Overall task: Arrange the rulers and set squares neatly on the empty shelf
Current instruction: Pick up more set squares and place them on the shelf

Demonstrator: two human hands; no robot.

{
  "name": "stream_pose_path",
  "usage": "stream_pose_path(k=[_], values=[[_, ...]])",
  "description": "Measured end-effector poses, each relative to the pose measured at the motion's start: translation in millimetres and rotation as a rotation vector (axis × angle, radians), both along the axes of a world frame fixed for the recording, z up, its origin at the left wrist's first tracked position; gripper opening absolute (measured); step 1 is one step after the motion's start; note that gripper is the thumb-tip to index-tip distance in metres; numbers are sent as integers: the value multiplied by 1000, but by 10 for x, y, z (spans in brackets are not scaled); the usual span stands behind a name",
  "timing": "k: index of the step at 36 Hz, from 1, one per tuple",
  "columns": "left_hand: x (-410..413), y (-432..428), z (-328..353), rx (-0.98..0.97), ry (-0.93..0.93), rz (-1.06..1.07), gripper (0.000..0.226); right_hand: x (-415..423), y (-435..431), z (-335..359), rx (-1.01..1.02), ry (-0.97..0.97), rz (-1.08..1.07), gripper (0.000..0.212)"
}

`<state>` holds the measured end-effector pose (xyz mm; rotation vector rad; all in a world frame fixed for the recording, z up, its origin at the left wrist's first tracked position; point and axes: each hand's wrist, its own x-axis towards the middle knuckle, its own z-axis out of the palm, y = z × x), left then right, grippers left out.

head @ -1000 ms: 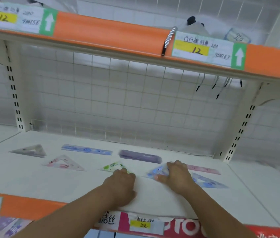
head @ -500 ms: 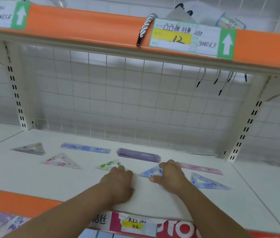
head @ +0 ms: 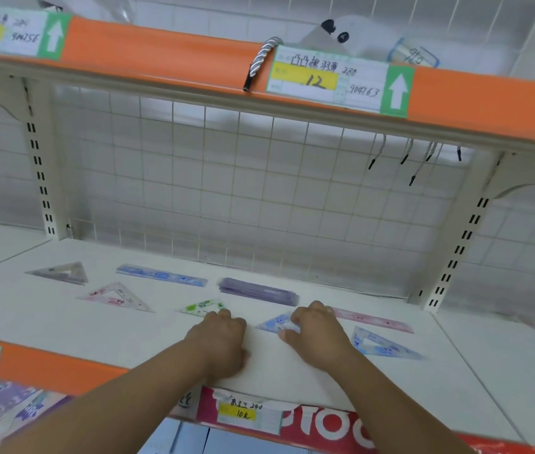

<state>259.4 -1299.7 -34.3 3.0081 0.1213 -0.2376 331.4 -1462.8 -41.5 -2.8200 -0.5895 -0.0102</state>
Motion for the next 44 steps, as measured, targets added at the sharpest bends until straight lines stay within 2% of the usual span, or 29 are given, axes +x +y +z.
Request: stream_pose_path(k=[7, 29, 44], values=[[-84, -178, 61, -14, -31, 26, 43, -206, -155, 91, -65, -44, 7, 37], [-728, -630, 423, -10, -100, -132, 43, -1152, -702, 375, -15, -71, -179, 39], [-933, -1661, 547, -31, -123, -275, 42, -1621, -1756, 413, -2, -80, -308, 38]])
